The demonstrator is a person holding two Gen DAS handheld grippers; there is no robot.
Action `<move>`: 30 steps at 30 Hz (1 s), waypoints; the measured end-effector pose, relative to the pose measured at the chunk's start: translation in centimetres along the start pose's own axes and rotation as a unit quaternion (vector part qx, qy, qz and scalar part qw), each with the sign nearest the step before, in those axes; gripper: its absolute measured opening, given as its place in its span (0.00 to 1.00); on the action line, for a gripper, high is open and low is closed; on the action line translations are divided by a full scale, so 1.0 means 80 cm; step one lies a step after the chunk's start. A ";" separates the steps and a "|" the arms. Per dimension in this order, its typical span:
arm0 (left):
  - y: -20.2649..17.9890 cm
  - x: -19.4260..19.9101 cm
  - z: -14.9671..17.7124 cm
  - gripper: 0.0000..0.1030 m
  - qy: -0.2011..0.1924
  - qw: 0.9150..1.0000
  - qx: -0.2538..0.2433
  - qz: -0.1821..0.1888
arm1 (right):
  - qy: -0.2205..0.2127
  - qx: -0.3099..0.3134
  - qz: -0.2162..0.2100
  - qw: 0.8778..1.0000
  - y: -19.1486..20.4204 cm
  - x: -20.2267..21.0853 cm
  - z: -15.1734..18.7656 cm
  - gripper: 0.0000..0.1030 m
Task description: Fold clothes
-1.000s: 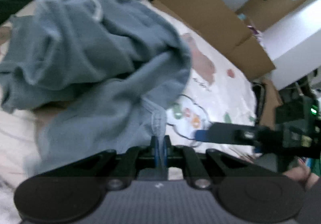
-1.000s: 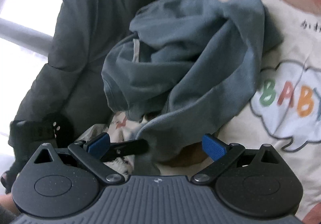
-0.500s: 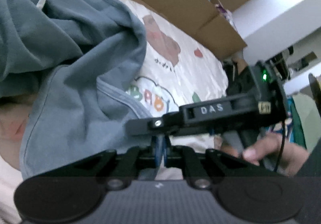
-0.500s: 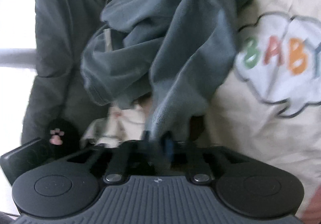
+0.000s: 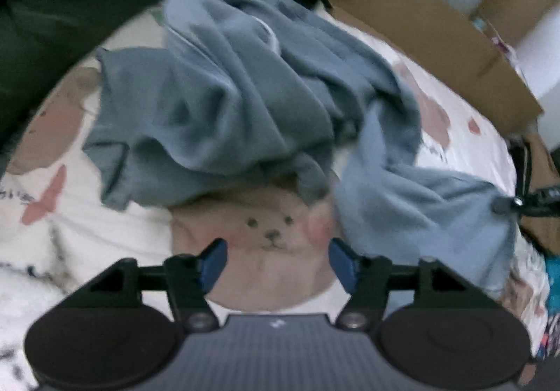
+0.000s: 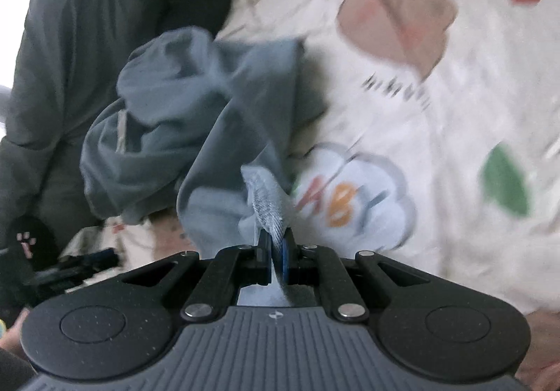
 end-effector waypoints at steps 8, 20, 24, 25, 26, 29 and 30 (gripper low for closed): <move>0.029 -0.023 -0.020 0.70 0.025 0.997 -0.009 -0.068 | -0.053 0.044 0.077 0.995 -0.020 0.079 -0.067 0.02; 0.057 -0.036 -0.006 0.75 0.059 0.992 -0.012 -0.107 | -0.185 -0.006 0.230 0.955 -0.110 0.160 -0.150 0.03; 0.063 -0.043 -0.005 0.79 0.062 0.991 -0.022 -0.116 | -0.207 -0.029 0.243 0.947 -0.130 0.169 -0.162 0.12; 0.065 -0.046 -0.005 0.79 0.063 0.991 -0.025 -0.119 | -0.209 -0.028 0.244 0.947 -0.131 0.170 -0.162 0.22; 0.067 -0.049 -0.005 0.79 0.063 0.991 -0.026 -0.120 | -0.211 -0.027 0.245 0.946 -0.132 0.171 -0.163 0.36; 0.073 -0.060 -0.006 0.79 0.059 0.991 -0.022 -0.115 | -0.230 -0.017 0.247 0.941 -0.128 0.176 -0.162 0.56; 0.075 -0.064 -0.006 0.79 0.056 0.992 -0.016 -0.110 | -0.229 -0.015 0.246 0.942 -0.126 0.178 -0.162 0.56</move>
Point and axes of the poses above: each gripper's, at about its wrist camera, not at the fingertips, and x roughly against the way its jaws point, y to its left, z to its underside, the point moved 6 cm from there along -x, roughly the way its jaws point, and after that the axes turned 12 degrees about -x, right-handed, at the moved point
